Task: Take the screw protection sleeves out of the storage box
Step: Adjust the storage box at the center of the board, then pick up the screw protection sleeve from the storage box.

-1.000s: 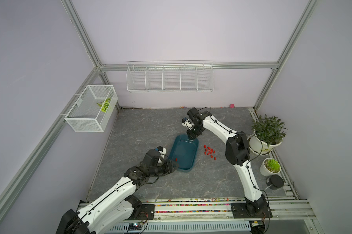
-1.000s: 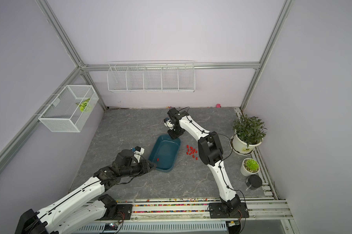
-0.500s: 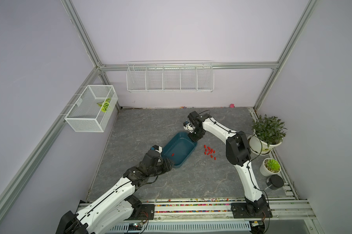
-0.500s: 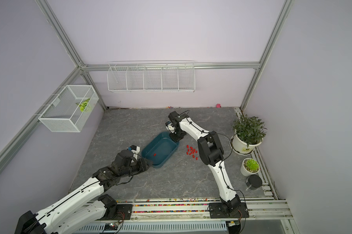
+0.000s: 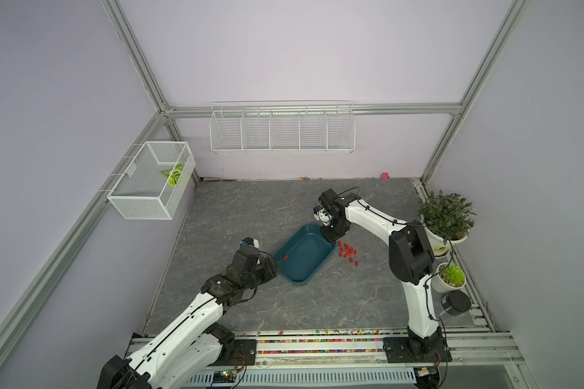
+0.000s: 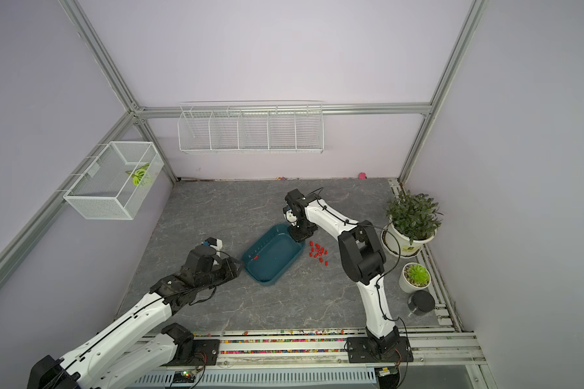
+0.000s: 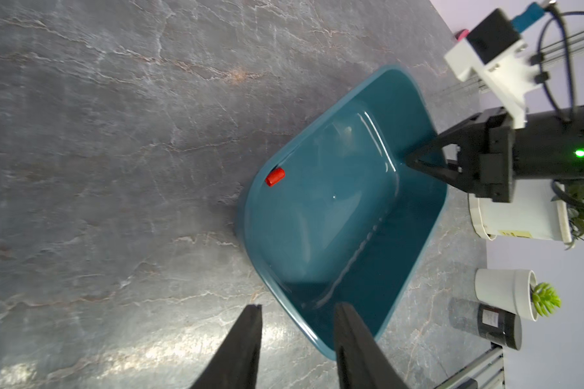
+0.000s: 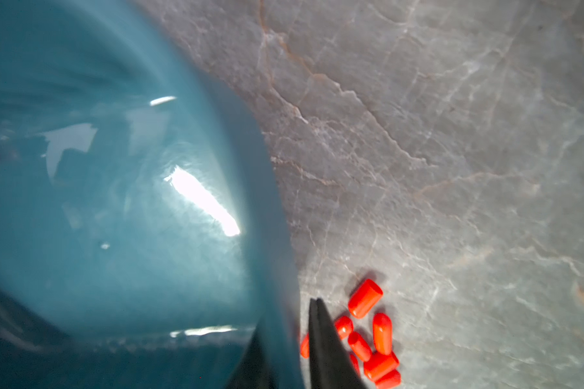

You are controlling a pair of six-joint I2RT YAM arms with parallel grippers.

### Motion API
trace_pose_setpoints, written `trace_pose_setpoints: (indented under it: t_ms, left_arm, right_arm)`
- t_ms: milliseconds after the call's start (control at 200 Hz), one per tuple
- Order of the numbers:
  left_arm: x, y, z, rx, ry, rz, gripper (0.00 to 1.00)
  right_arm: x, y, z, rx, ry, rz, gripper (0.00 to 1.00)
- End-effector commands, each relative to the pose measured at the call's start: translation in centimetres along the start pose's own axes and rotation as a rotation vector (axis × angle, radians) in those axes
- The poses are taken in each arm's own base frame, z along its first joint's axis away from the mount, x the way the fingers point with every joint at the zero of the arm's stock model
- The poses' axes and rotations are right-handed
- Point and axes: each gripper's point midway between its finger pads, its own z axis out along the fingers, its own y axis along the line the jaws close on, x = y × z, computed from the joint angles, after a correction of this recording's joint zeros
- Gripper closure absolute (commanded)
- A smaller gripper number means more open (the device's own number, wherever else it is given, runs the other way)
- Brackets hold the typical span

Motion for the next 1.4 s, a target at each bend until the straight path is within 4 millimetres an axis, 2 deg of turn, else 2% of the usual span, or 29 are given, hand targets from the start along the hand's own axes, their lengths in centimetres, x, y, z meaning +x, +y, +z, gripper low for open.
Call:
trace_pose_setpoints:
  t_ms: [0, 90, 235, 350, 535, 625, 715, 810, 1005, 1180, 1315, 1395]
  left_arm:
    - [-1.0, -0.8, 0.0, 0.008, -0.017, 0.032, 0.58]
    - [-0.9, -0.4, 0.5, -0.01, -0.008, 0.035, 0.58]
    - [-1.0, -0.1, 0.6, -0.023, -0.011, 0.042, 0.58]
    - [-1.2, 0.2, 0.5, -0.037, -0.018, 0.048, 0.58]
    - [-2.4, 1.1, 0.2, -0.032, -0.076, 0.001, 0.6]
    - [-2.9, 2.1, 0.1, -0.016, -0.101, -0.052, 0.6]
    - [-3.2, 3.1, 0.1, -0.019, -0.112, -0.083, 0.6]
    - [-3.2, 3.8, 0.3, -0.018, -0.108, -0.101, 0.6]
    - [-3.4, 5.4, 1.0, -0.024, -0.104, -0.14, 0.6]
    - [-4.0, 5.6, 1.2, -0.025, -0.099, -0.134, 0.6]
    - [-3.8, 5.3, 2.3, -0.009, -0.047, -0.117, 0.6]
    - [-3.6, 5.4, 3.0, -0.016, -0.015, -0.12, 0.6]
  right_arm:
    - [-0.6, 0.6, -1.9, -0.008, -0.058, 0.011, 0.71]
    - [-0.7, 1.0, -1.9, -0.031, -0.059, 0.011, 0.68]
    - [-0.6, 1.5, -2.2, -0.031, -0.061, -0.002, 0.7]
    - [-1.2, 2.7, -4.8, -0.025, -0.128, -0.033, 0.71]
    - [-2.1, 5.4, -9.5, -0.008, -0.238, -0.104, 0.67]
    - [-2.3, 7.0, -10.7, -0.027, -0.266, -0.133, 0.64]
    - [-2.5, 8.9, -11.0, -0.083, -0.276, -0.152, 0.6]
    - [-2.6, 11.2, -10.2, -0.131, -0.266, -0.176, 0.58]
    - [-2.8, 14.9, -6.5, -0.169, -0.223, -0.181, 0.58]
    - [-3.3, 17.1, -3.0, -0.189, -0.202, -0.18, 0.57]
    - [-3.4, 18.6, -0.4, -0.189, -0.183, -0.182, 0.57]
    - [-3.4, 19.2, 0.7, -0.184, -0.175, -0.188, 0.53]
